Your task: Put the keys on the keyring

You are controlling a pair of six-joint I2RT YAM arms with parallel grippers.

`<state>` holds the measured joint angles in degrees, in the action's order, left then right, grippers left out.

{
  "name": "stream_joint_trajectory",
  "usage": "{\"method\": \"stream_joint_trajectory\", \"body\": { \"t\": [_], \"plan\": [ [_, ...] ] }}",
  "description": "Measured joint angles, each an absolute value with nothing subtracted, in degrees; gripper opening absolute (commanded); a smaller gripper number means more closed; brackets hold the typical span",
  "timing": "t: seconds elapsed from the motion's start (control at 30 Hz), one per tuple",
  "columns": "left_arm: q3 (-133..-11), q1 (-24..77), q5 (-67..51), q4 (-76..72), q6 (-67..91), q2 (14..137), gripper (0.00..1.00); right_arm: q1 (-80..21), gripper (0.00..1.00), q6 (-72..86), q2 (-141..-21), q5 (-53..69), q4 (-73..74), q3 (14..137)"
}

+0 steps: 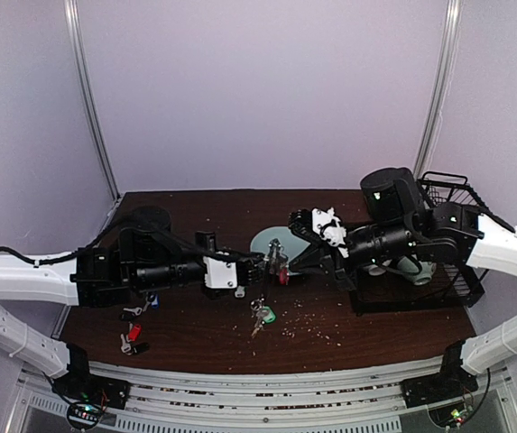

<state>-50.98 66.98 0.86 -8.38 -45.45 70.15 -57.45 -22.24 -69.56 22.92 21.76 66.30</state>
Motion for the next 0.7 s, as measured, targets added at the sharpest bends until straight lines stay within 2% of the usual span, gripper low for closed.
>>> {"method": "stream_joint_trajectory", "body": {
  "t": [0.4, 0.7],
  "plan": [
    [-51.0, 67.0, -6.2, -7.1, -52.7, 69.1, 0.0, -57.5, 0.0, -18.0, -71.3, 28.0, 23.9, 68.4],
    [-51.5, 67.0, -10.1, -4.4, -52.4, 69.5, 0.0, -57.5, 0.0, -18.7, -70.9, 28.6, 23.9, 68.3]
  ]
}}
